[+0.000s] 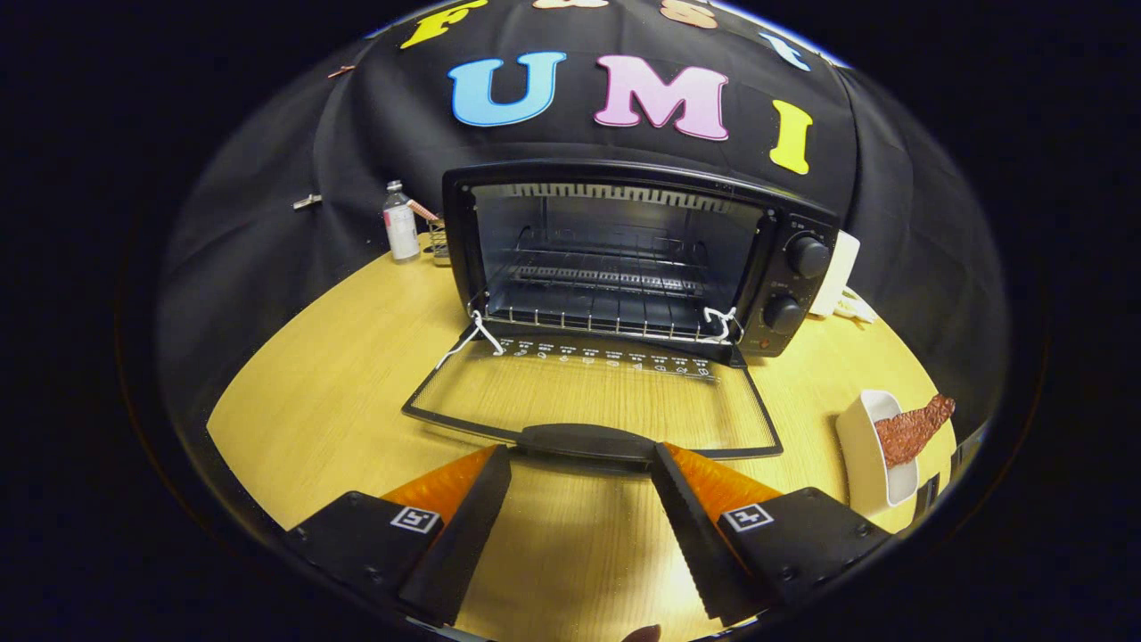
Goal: Open the toaster oven, put the food inside, and close the toaster oven door.
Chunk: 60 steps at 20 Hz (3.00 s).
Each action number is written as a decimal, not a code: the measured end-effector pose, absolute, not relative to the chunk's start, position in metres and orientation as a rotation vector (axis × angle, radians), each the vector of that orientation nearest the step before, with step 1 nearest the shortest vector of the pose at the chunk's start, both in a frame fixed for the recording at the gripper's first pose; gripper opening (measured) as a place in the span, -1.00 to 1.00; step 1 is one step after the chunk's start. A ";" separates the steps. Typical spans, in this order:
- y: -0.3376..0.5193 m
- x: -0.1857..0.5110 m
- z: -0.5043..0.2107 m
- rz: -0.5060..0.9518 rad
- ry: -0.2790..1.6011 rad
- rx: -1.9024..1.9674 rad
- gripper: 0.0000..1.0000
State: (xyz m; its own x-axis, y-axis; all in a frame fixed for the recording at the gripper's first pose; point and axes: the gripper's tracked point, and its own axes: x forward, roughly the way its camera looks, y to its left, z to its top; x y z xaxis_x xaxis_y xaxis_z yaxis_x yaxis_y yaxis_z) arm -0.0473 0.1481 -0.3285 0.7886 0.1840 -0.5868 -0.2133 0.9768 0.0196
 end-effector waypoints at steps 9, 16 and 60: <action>0.072 -0.074 -0.248 0.211 0.486 0.082 0.97; -0.048 -0.082 -0.218 0.016 0.422 0.186 0.97; -0.153 -0.022 -0.250 -0.109 0.465 0.810 -0.73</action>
